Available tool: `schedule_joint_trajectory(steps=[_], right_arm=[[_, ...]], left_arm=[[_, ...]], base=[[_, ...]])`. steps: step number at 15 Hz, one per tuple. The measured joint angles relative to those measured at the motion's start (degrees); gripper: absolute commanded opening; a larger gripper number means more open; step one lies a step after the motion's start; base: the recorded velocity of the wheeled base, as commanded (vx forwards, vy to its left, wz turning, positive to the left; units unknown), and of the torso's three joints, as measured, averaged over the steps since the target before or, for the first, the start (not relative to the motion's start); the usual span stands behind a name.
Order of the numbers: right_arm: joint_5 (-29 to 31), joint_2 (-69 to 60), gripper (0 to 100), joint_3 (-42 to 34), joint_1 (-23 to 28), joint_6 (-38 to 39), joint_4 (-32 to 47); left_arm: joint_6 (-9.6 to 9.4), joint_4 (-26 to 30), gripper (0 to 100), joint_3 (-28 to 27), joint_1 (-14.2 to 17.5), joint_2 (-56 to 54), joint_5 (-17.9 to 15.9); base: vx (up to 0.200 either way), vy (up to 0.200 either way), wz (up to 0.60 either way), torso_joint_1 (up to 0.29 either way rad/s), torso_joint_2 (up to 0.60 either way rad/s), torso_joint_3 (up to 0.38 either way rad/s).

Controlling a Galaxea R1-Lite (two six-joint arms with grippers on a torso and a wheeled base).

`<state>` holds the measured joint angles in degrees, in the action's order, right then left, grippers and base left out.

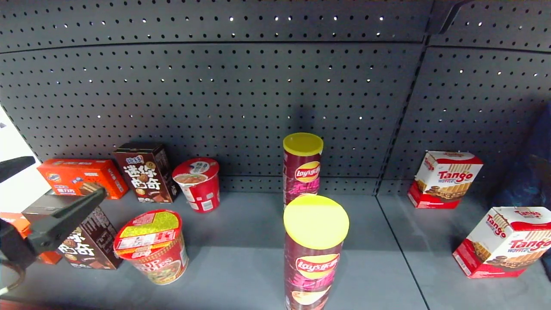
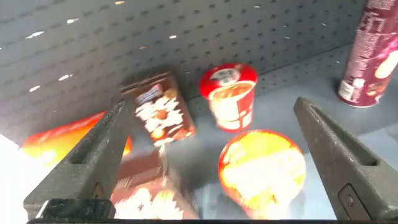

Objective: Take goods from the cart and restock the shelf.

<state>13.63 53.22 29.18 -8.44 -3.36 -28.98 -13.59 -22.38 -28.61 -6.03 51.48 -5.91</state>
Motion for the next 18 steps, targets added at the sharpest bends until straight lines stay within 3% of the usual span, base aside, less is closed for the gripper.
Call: schedule_joint_trajectory(steps=[3, 9, 12, 18], right_arm=[[2.4, -7.1, 100, -1.1, 0.6, -1.0, 6.6], [9.4, -18.4, 100, -9.5, 1.7, -2.4, 7.5], [10.4, -24.7, 100, -14.4, 4.2, -2.4, 9.7], [8.6, -38.2, 100, -26.3, 5.5, -2.4, 14.3]], left_arm=[[0.4, 4.0, 100, 2.2, 0.0, -7.3, 4.4], [0.68, 16.3, 100, 8.2, 0.0, -23.1, 5.4], [2.43, 17.8, 100, 12.6, 0.1, -30.4, 5.6], [2.95, 17.8, 100, 19.9, 0.0, -40.6, 5.7]], base=[[0.0, 0.0, 0.0, 0.0, 0.0, 0.0], [0.0, 0.0, 0.0, 0.0, 0.0, 0.0], [0.0, 0.0, 0.0, 0.0, 0.0, 0.0], [0.0, 0.0, 0.0, 0.0, 0.0, 0.0]])
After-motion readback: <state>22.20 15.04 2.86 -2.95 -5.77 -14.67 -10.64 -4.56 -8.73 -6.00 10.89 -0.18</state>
